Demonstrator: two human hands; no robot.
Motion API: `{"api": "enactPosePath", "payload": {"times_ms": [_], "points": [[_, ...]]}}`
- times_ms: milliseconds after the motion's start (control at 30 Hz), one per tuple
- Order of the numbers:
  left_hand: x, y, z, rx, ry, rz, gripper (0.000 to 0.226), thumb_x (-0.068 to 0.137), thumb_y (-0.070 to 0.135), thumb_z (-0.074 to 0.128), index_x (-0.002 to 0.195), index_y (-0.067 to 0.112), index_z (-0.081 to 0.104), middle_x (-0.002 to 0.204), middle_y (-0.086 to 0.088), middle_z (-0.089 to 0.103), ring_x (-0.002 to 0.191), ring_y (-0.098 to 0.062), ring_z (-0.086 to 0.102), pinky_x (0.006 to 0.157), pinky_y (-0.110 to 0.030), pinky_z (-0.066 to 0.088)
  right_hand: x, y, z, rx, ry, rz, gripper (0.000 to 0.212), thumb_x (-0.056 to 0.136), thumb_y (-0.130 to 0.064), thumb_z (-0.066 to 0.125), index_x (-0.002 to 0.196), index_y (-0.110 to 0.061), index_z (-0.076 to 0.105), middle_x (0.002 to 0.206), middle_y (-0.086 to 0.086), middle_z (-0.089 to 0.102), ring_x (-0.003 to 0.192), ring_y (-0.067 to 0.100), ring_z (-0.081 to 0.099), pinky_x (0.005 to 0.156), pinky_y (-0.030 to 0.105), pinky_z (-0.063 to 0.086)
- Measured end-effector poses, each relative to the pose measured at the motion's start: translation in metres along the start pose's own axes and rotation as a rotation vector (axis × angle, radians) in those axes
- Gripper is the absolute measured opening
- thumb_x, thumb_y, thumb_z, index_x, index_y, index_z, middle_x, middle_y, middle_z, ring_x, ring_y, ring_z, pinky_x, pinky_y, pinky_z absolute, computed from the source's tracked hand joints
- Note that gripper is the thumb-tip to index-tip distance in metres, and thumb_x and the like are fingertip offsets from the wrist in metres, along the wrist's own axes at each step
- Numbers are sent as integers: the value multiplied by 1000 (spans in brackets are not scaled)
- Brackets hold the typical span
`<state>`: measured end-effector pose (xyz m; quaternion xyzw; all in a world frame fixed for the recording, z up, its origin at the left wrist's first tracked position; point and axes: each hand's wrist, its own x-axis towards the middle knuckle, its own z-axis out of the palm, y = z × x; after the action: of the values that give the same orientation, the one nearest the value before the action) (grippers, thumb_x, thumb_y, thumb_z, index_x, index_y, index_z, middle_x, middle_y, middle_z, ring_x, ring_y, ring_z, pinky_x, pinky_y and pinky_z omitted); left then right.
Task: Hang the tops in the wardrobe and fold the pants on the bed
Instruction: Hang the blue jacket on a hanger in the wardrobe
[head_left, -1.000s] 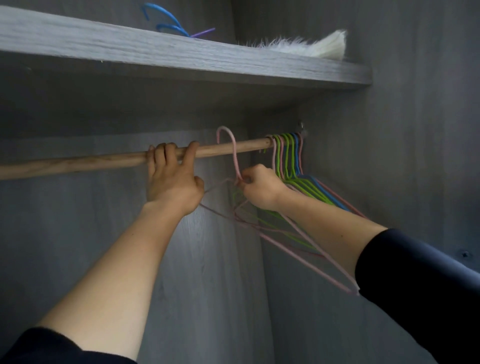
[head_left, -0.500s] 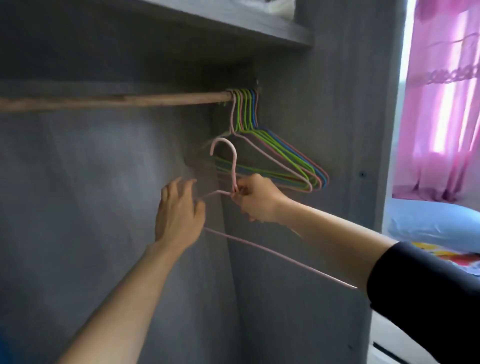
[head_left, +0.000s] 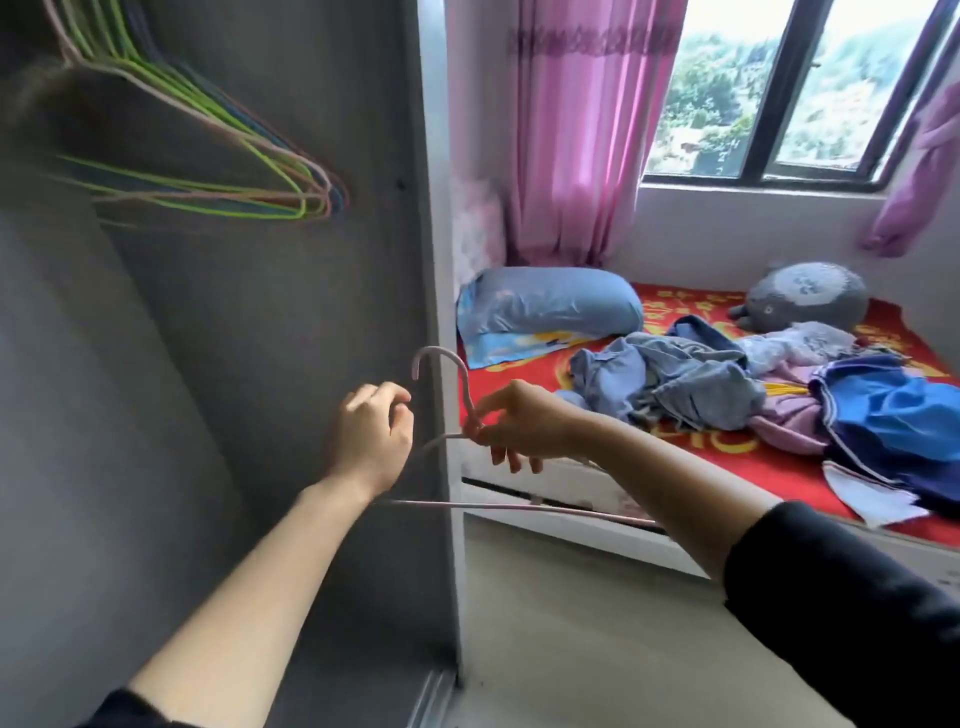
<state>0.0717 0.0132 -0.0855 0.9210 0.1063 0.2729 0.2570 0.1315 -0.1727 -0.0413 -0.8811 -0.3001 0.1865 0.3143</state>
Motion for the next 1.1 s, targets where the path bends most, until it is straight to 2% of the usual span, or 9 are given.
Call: {"api": "enactPosePath", "payload": {"times_ms": [200, 333, 433, 500, 667, 767, 933, 1033, 1100], "points": [[-3, 92, 127, -66, -218, 62, 25, 91, 14, 46, 107, 13, 65, 110, -11, 62, 107, -28, 53, 89, -36, 42, -61, 135, -62, 38, 71, 203, 11, 93, -17, 58, 100, -17, 67, 71, 5, 68, 49, 11, 59, 41, 22, 46], [2, 169, 218, -89, -350, 86, 25, 90, 18, 46, 106, 15, 64, 110, -12, 62, 108, -29, 52, 91, -38, 43, -96, 222, -110, 76, 171, 311, 9, 91, -14, 59, 95, -16, 67, 69, 7, 67, 46, 12, 57, 38, 20, 43], [6, 227, 279, -101, -424, 102, 25, 90, 19, 45, 105, 14, 64, 110, -12, 62, 107, -30, 53, 89, -37, 43, -123, 282, -145, 91, 250, 355, 6, 90, -19, 61, 87, -22, 64, 66, 5, 66, 46, 11, 57, 37, 18, 41], [4, 269, 318, -121, -477, 104, 24, 89, 19, 46, 103, 14, 65, 109, -13, 63, 106, -30, 55, 88, -36, 42, -143, 321, -169, 88, 295, 387, 3, 91, -24, 61, 90, -24, 64, 66, 1, 65, 47, 9, 57, 37, 18, 41], [-4, 370, 408, -173, -554, 132, 24, 90, 19, 45, 104, 15, 64, 112, -11, 62, 107, -27, 53, 91, -37, 43, -188, 415, -229, 61, 405, 474, 6, 92, -27, 60, 89, -25, 63, 66, -7, 60, 51, 7, 57, 39, 17, 41], [-6, 420, 457, -176, -603, 154, 25, 91, 21, 44, 107, 15, 62, 114, -10, 59, 111, -26, 50, 93, -37, 41, -207, 468, -258, 64, 479, 550, 9, 92, -25, 57, 92, -18, 63, 72, -3, 59, 58, 15, 59, 44, 25, 46], [4, 490, 540, -179, -682, 210, 27, 91, 21, 44, 109, 15, 63, 113, -10, 58, 111, -27, 49, 95, -38, 42, -222, 554, -297, 123, 573, 641, 7, 88, -20, 52, 93, -18, 57, 73, -3, 56, 52, 18, 58, 37, 23, 45], [22, 526, 599, -185, -711, 222, 27, 91, 20, 45, 111, 15, 63, 114, -11, 57, 112, -28, 49, 95, -37, 40, -217, 610, -328, 144, 614, 673, 6, 89, -21, 51, 87, -24, 56, 73, -11, 52, 62, 16, 57, 48, 28, 49], [39, 547, 641, -197, -716, 231, 28, 91, 18, 45, 111, 13, 64, 116, -12, 58, 113, -29, 49, 97, -37, 39, -209, 649, -354, 152, 643, 688, 11, 90, -17, 49, 92, -19, 60, 74, -10, 54, 66, 16, 57, 53, 29, 52]]}}
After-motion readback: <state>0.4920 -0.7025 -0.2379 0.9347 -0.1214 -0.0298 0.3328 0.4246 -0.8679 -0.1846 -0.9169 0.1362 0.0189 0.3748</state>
